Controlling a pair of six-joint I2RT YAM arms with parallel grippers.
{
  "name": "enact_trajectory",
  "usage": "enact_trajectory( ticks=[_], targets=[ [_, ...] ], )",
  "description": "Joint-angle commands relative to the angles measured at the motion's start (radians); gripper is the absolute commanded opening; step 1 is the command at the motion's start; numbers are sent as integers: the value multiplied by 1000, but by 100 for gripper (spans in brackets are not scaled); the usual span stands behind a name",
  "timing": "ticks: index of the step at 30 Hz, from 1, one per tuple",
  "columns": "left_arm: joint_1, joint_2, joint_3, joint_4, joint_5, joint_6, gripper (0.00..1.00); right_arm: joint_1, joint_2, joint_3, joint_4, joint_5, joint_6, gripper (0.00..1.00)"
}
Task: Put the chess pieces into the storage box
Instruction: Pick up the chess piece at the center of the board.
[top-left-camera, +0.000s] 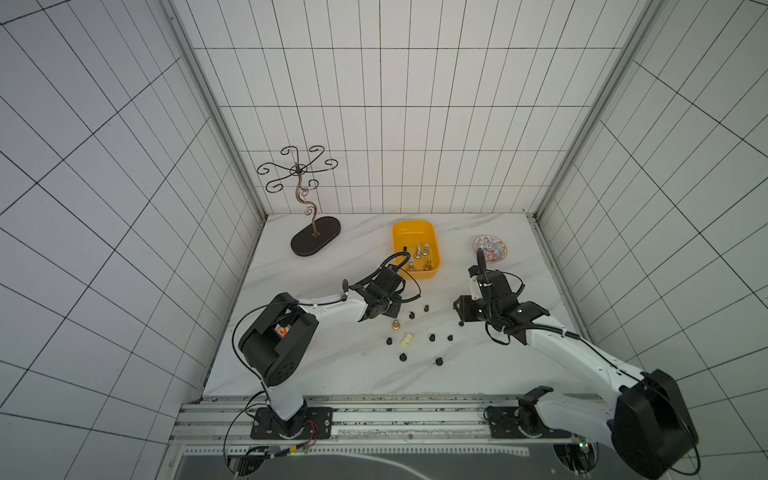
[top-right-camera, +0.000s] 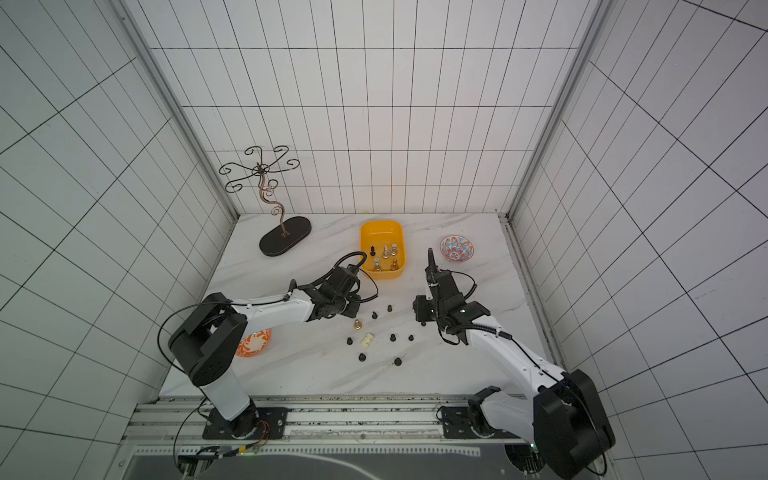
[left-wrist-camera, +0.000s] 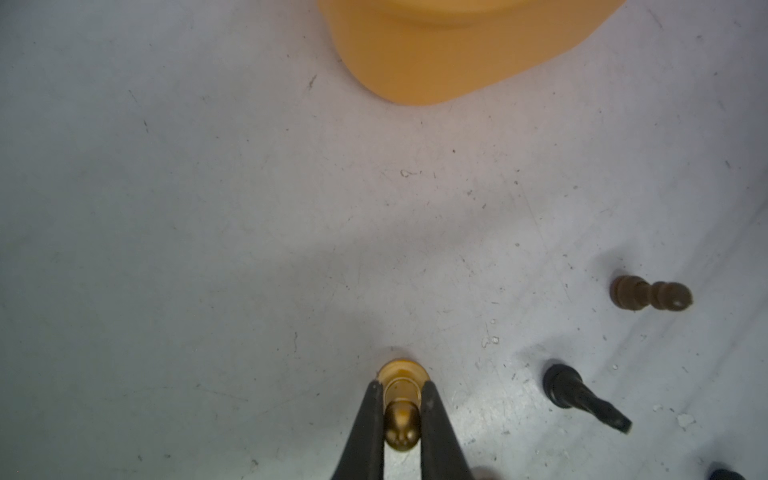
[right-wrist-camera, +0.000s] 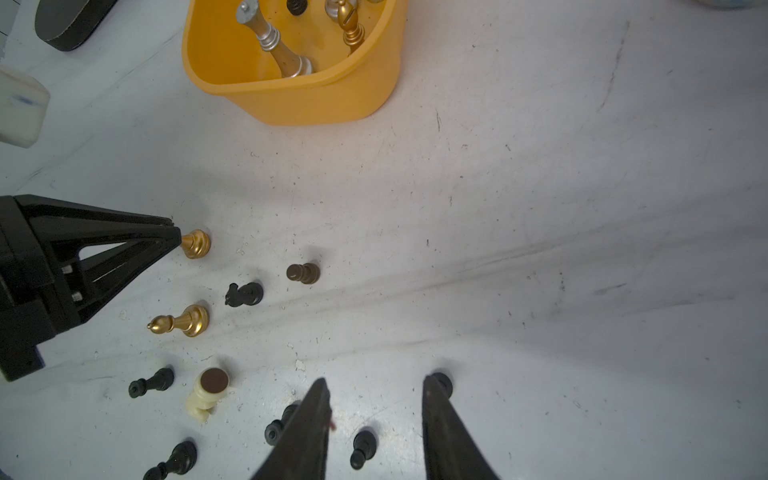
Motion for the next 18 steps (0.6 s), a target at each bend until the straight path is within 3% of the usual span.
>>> enact_trajectory(
  ticks=[1,8,18],
  targets=[
    [-4,13,4,20,-11,5,10,10,-17,-47,-42,15,16,38],
    [1,-32,51,-24,-47,29,8,11,-36,-47,-53,17,19,38],
    [44,-56,284,-70,-36,105,8,10,-57,-41,-71,22,10,38]
  ],
)
